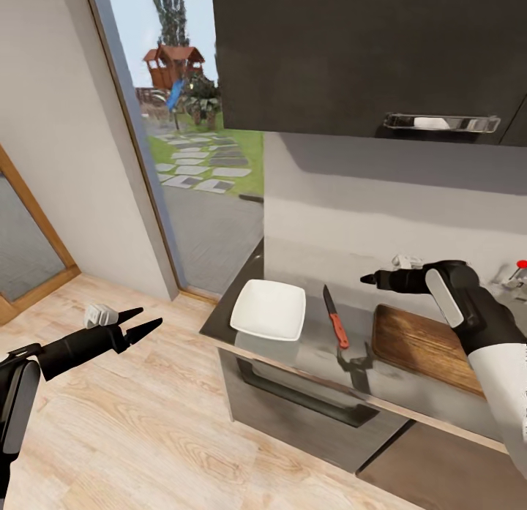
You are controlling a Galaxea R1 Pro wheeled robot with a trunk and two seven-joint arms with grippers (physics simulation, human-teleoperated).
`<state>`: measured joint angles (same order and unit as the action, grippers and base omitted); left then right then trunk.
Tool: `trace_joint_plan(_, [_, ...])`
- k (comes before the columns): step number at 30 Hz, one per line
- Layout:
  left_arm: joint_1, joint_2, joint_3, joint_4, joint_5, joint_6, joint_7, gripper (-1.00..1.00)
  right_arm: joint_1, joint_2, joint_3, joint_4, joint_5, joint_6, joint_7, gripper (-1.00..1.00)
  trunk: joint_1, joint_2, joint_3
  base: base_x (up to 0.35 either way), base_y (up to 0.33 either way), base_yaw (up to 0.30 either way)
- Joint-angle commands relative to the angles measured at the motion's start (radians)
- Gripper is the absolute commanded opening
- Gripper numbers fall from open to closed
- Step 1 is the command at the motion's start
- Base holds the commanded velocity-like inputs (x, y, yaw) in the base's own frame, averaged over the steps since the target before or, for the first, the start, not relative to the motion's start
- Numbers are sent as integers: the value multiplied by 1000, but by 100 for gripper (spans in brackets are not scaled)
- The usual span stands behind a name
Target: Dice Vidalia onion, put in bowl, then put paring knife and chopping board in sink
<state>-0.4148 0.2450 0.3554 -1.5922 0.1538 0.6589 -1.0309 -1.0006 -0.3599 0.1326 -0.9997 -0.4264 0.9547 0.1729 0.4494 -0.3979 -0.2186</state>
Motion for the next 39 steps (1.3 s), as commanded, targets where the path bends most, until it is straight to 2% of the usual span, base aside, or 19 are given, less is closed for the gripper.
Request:
trace_joint_plan(1, [-1,0,0,0,4,8,-1,100,-1,0,8,0,11,11,9,100,1,-2,-2,10,8,0])
trace_joint_plan(5, [-1,-1,0,0,4,7,-1,100,-1,1,28,-1,11,50,-3,100,1,-2,-2,4,4,0])
trace_joint_plan(12, [-1,-1,0,0,4,7,-1,100,-1,2,36,-1,12,79,-34,100,1,-2,-2,1,0,0])
trace_joint_plan(26, [-1,-1,0,1,4,7,-1,100,-1,4,41,-35,10,86,-38,100,1,-2,-2,-3,6,0])
trace_joint_plan(39, [-1,-1,0,1,4,7,-1,100,-1,4,41,-37,9,85,-38,100,1,-2,-2,-39,182,0])
